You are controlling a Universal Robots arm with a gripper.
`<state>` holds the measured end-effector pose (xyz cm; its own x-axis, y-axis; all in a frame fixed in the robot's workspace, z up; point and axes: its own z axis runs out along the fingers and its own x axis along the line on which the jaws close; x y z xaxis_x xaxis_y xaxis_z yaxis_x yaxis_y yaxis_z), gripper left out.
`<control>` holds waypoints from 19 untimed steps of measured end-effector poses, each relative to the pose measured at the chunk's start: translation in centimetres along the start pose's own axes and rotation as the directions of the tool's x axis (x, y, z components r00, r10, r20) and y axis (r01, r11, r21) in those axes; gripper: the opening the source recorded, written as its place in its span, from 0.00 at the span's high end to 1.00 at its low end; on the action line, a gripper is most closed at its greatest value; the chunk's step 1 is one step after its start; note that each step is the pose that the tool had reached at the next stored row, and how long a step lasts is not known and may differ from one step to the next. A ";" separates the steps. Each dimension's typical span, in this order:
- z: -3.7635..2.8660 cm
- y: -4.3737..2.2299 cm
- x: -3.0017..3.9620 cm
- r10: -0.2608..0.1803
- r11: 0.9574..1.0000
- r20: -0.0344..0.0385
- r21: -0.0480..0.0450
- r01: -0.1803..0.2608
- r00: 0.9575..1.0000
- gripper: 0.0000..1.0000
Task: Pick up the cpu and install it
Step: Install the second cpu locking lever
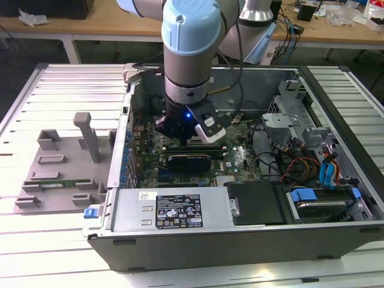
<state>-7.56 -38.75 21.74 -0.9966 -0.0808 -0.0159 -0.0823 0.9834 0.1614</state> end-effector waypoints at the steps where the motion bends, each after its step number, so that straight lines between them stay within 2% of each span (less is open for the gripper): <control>1: -0.01 -0.15 0.02 0.000 1.000 0.000 0.000 0.000 1.000 0.89; 3: 0.20 -0.32 0.04 0.000 1.000 0.000 0.000 0.000 1.000 0.89; 5: 0.76 -0.32 0.09 0.000 1.000 0.000 0.000 0.000 1.000 0.89; 8: 1.13 -0.21 0.28 0.000 1.000 0.000 0.000 0.000 1.000 0.89; 11: 1.39 0.23 0.37 -0.001 1.000 0.000 -0.001 0.001 1.000 0.89; 15: 2.02 1.15 0.33 -0.005 1.000 -0.001 -0.001 0.005 1.000 0.89; 17: 2.11 1.37 0.52 -0.008 1.000 -0.001 -0.001 0.008 1.000 0.89; 18: 2.00 1.30 0.74 -0.009 1.000 0.002 -0.002 0.009 1.000 0.89; 19: 1.60 1.27 0.78 -0.010 1.000 0.003 0.000 0.010 1.000 0.89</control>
<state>-8.43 -37.31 20.35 -0.9957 -0.0898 -0.0207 -0.0920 0.9826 0.1616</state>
